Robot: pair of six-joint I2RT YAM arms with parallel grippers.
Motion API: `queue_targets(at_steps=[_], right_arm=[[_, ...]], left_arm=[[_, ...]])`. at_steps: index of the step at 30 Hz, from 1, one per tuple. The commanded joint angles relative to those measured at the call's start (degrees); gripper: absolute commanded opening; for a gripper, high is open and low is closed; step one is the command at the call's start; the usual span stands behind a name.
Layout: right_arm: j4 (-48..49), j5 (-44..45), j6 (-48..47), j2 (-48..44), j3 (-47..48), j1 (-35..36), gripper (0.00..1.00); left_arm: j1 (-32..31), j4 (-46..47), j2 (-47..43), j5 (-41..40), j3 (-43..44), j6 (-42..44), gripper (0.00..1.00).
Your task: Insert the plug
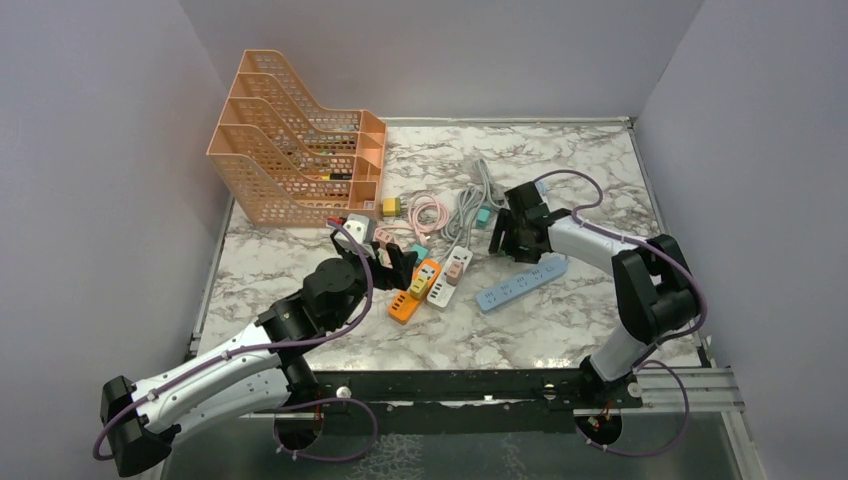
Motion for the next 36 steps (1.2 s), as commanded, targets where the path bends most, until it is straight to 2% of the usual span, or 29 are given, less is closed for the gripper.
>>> queue_targets(at_steps=[1, 18, 24, 27, 31, 36], right_arm=[[-2.93, 5.09, 0.97, 2.59, 2.96, -0.17, 0.66], [-2.81, 11.75, 1.10, 7.58, 6.28, 0.62, 0.56], [-4.05, 12.66, 3.86, 8.93, 7.57, 0.96, 0.59], [-6.32, 15.08, 7.38, 9.44, 8.08, 1.37, 0.52], [-4.52, 15.83, 9.87, 7.64, 6.49, 1.88, 0.36], [1.93, 8.84, 10.78, 0.93, 2.89, 2.12, 0.32]], left_arm=[[0.13, 1.74, -0.58, -1.80, -0.43, -0.39, 0.86], [0.12, -0.11, 1.25, -1.00, 0.74, -1.87, 0.87], [0.12, -1.70, 3.31, -1.01, 2.39, -3.76, 0.98], [0.13, -1.94, 4.35, 0.31, 3.39, -3.93, 0.99], [0.11, -1.61, 5.29, 2.20, 3.55, -4.55, 1.00], [0.09, -0.27, 7.02, 5.12, 3.11, -5.38, 1.00]])
